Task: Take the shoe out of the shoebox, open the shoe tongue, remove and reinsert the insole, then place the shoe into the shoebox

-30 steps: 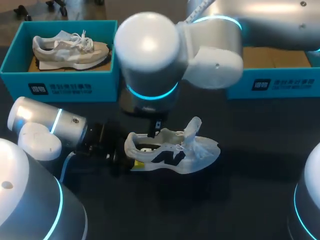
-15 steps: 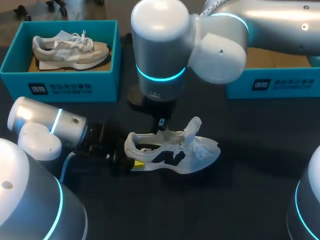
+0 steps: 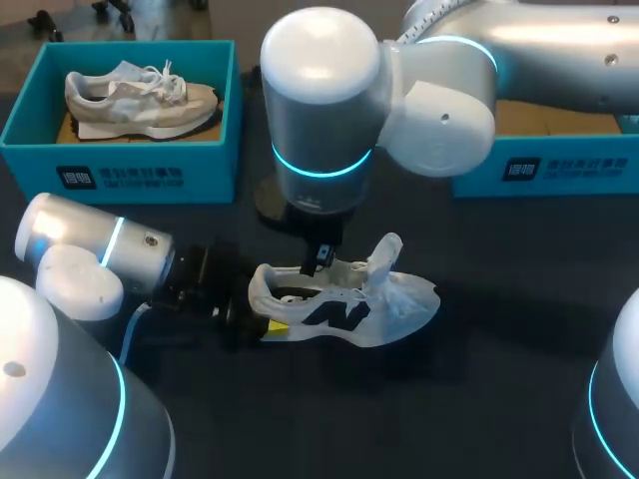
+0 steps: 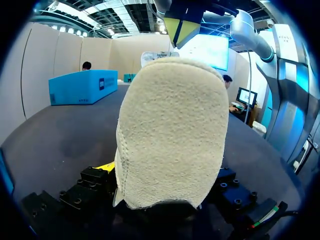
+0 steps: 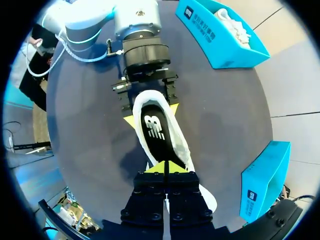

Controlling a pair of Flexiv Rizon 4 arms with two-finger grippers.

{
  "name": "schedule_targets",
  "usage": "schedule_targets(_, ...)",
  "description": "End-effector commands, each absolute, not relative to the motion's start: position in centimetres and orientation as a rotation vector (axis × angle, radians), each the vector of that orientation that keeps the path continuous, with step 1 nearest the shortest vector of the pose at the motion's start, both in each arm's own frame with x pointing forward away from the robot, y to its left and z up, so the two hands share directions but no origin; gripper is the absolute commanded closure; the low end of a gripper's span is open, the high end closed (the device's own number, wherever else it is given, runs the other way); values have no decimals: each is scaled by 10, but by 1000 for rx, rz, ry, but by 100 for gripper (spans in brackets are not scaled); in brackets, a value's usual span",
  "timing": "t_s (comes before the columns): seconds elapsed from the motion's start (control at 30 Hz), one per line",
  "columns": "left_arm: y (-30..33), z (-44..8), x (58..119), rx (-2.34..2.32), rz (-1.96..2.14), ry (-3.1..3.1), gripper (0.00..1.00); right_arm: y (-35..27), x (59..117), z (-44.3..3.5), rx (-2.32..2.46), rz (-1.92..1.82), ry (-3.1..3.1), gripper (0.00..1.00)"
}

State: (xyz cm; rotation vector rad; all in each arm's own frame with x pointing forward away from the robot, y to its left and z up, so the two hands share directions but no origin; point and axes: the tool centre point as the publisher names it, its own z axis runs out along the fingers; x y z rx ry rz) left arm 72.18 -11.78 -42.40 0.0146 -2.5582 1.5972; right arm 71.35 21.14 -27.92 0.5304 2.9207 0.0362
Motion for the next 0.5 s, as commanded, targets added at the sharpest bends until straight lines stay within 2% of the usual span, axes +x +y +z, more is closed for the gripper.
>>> schedule_targets(0.03, -118, -425, 721, 13, 1591, -2559, 100, 211, 714, -280, 530, 39, 2921, 100)
schedule_targets(0.33, -118, -425, 721, 13, 1591, -2559, 100, 211, 714, -280, 530, 39, 2921, 100)
schedule_targets(0.5, -118, -425, 721, 13, 1591, -2559, 100, 222, 718, -296, 304, 49, 2976, 100)
